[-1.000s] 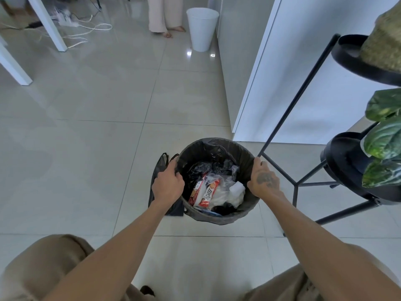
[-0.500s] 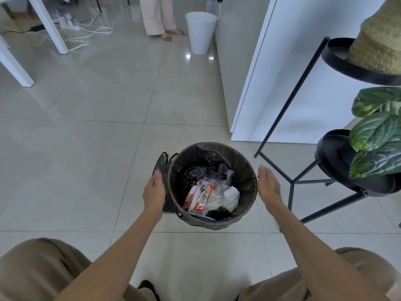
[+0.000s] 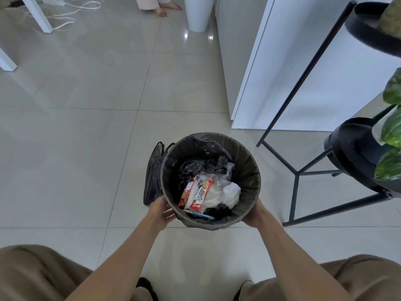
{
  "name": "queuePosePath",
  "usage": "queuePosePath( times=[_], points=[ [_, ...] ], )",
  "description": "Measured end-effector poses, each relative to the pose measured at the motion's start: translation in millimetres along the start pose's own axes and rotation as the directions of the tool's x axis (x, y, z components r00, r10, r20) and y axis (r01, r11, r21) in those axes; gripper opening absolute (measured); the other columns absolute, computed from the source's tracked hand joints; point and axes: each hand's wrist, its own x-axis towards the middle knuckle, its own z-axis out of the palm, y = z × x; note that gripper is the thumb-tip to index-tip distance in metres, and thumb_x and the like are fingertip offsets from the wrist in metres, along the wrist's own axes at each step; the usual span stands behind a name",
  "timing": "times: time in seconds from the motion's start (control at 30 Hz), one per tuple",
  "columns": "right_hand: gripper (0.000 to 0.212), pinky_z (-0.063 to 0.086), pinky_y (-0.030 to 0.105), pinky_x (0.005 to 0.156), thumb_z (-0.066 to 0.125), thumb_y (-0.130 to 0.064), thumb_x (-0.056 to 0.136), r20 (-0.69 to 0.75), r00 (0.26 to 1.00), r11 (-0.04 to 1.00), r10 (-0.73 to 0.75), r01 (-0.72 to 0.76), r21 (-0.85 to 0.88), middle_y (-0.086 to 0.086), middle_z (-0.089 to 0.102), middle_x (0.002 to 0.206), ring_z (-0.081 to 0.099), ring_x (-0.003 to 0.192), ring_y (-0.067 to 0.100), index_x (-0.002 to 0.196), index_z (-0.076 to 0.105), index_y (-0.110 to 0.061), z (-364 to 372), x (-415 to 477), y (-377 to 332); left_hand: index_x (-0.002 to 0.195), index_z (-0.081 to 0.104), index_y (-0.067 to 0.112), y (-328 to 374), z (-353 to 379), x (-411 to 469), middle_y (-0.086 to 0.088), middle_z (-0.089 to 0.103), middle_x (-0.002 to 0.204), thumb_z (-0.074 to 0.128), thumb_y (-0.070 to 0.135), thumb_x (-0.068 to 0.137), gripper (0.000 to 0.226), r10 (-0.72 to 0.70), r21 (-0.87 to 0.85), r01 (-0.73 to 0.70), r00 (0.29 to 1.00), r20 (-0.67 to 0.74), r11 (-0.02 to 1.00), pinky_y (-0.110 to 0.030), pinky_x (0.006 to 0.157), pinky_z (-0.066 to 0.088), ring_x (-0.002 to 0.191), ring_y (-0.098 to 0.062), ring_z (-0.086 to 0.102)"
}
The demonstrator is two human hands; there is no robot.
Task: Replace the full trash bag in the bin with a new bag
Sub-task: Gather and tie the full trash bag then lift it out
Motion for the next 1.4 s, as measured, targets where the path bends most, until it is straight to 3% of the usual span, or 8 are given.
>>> queuePosePath(
  times=[0.3,0.43,0.57,0.8,1.0,1.1,1.27,1.4],
  points=[
    [0.02,0.053,0.04,0.076,0.054,-0.008,0.092,-0.265,0.964,0.996,-0.025,0.047,0.076,0.009,0.062,0.068,0.058,0.063,0.023,0.074,0.061,-0.008,24.4,-93.8,-45.4,0.066,0.055,0.01,35.9,-5.8,-18.1,0.0,0.045,0.039,0.06,0.008,0.094,0.029,0.102,-0.195,-0.13,0.983,-0.15,0.972,-0.025,0.046,0.046,0.032,-0.014,0.042],
    [0.021,0.05,0.035,0.056,0.057,-0.024,0.096,-0.403,0.906,0.945,-0.128,0.234,0.227,0.006,0.052,0.063,0.047,0.052,0.019,0.084,0.059,-0.007,25.4,-113.6,-65.5,0.085,0.071,0.009,58.9,1.5,-39.2,-0.011,0.072,0.077,0.073,0.048,0.086,0.039,0.222,-0.108,-0.238,0.965,-0.142,0.965,-0.052,0.08,0.061,0.071,-0.028,0.067],
    [0.021,0.039,0.03,0.05,0.062,-0.024,0.094,-0.466,0.831,0.91,-0.303,0.398,0.117,0.005,0.045,0.062,0.038,0.051,0.016,0.087,0.065,-0.004,32.1,-139.6,-84.1,0.091,0.067,0.012,61.4,10.7,-60.7,-0.017,0.075,0.095,0.079,0.016,0.083,0.015,0.452,0.185,-0.428,0.885,-0.113,0.885,-0.049,0.081,0.062,0.082,-0.032,0.072],
    [0.013,0.04,0.028,0.05,0.066,-0.011,0.091,-0.116,0.845,0.85,-0.522,0.505,-0.148,0.008,0.058,0.073,0.047,0.054,0.014,0.103,0.068,-0.006,45.5,-173.9,-106.0,0.094,0.062,0.018,45.5,8.4,-87.9,-0.007,0.069,0.086,0.065,0.0,0.077,0.025,0.605,0.463,-0.49,0.784,-0.135,0.738,-0.045,0.071,0.063,0.076,-0.027,0.068],
    [0.059,0.056,0.032,0.065,0.07,-0.006,0.089,0.28,0.929,0.814,-0.244,0.353,-0.461,0.015,0.057,0.082,0.057,0.068,0.02,0.141,0.044,-0.014,50.1,-192.6,-109.9,0.101,0.061,0.023,38.6,-8.6,-89.1,-0.003,0.069,0.087,0.074,0.008,0.075,0.033,0.621,0.511,-0.471,0.766,-0.167,0.719,-0.047,0.067,0.064,0.075,-0.027,0.071],
    [0.062,0.055,0.045,0.085,0.071,-0.004,0.086,0.349,0.884,0.845,-0.311,0.426,-0.324,0.014,0.062,0.087,0.061,0.079,0.025,0.143,0.048,-0.016,61.3,-201.9,-119.8,0.101,0.058,0.027,39.2,-12.4,-89.8,0.003,0.068,0.086,0.076,0.009,0.074,0.037,0.652,0.572,-0.489,0.751,-0.109,0.658,-0.045,0.069,0.064,0.077,-0.026,0.071],
    [0.056,0.051,0.03,0.07,0.059,0.004,0.091,0.523,0.73,0.89,-0.44,0.431,0.147,0.01,0.057,0.091,0.054,0.074,0.018,0.142,0.053,-0.019,74.9,-218.7,-121.4,0.114,0.06,0.014,43.2,-16.5,-90.2,-0.013,0.07,0.095,0.076,0.001,0.079,0.041,0.496,0.493,-0.394,0.864,-0.09,0.776,-0.035,0.063,0.058,0.074,-0.028,0.067],
    [0.056,0.054,0.032,0.074,0.048,0.005,0.095,0.571,0.682,0.883,-0.457,0.268,0.386,0.007,0.057,0.095,0.057,0.077,0.018,0.148,0.045,-0.013,58.8,-217.9,-111.6,0.101,0.069,0.0,39.5,-24.9,-85.8,-0.01,0.06,0.054,0.079,0.0,0.079,0.024,0.337,0.441,-0.275,0.939,-0.068,0.854,-0.028,0.047,0.046,0.046,-0.022,0.05]
  ],
)
